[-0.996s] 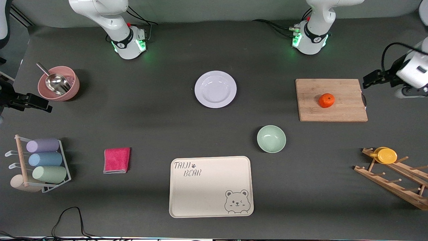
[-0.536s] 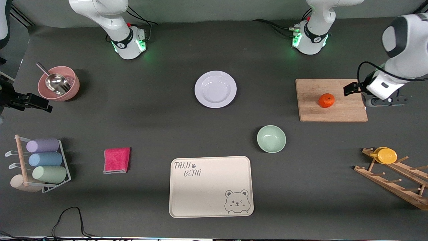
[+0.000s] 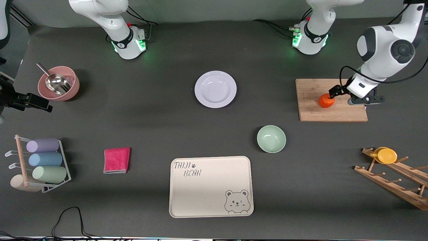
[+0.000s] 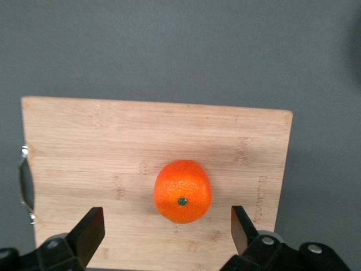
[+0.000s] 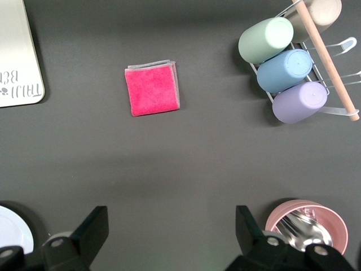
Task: Place orange and plate with both arms
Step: 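Close the left gripper around the orange and lift it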
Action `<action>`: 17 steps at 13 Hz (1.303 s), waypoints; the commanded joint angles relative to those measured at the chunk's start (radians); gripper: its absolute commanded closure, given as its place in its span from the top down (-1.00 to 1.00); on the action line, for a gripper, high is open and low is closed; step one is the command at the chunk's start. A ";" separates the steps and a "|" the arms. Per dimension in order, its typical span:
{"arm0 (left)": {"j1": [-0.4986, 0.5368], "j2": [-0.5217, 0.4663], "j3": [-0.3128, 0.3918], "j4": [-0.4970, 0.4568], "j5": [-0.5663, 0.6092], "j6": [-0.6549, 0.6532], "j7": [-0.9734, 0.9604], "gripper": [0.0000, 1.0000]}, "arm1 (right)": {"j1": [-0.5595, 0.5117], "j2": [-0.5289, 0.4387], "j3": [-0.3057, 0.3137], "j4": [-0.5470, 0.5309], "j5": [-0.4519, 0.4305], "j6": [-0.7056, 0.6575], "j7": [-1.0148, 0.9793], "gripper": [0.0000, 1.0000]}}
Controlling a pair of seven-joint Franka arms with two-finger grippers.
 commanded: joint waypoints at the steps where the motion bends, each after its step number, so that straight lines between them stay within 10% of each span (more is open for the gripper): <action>1: 0.001 0.033 -0.006 -0.046 -0.008 0.085 -0.010 1.00 | 0.006 -0.021 0.000 -0.013 -0.010 -0.023 0.031 1.00; 13: -0.003 0.188 -0.038 -0.127 -0.009 0.333 -0.065 0.94 | 0.006 -0.021 -0.001 -0.014 -0.010 -0.023 0.031 1.00; 17: -0.003 0.188 -0.040 -0.124 -0.009 0.330 -0.065 -0.13 | 0.006 -0.021 -0.001 -0.013 -0.009 -0.023 0.031 1.00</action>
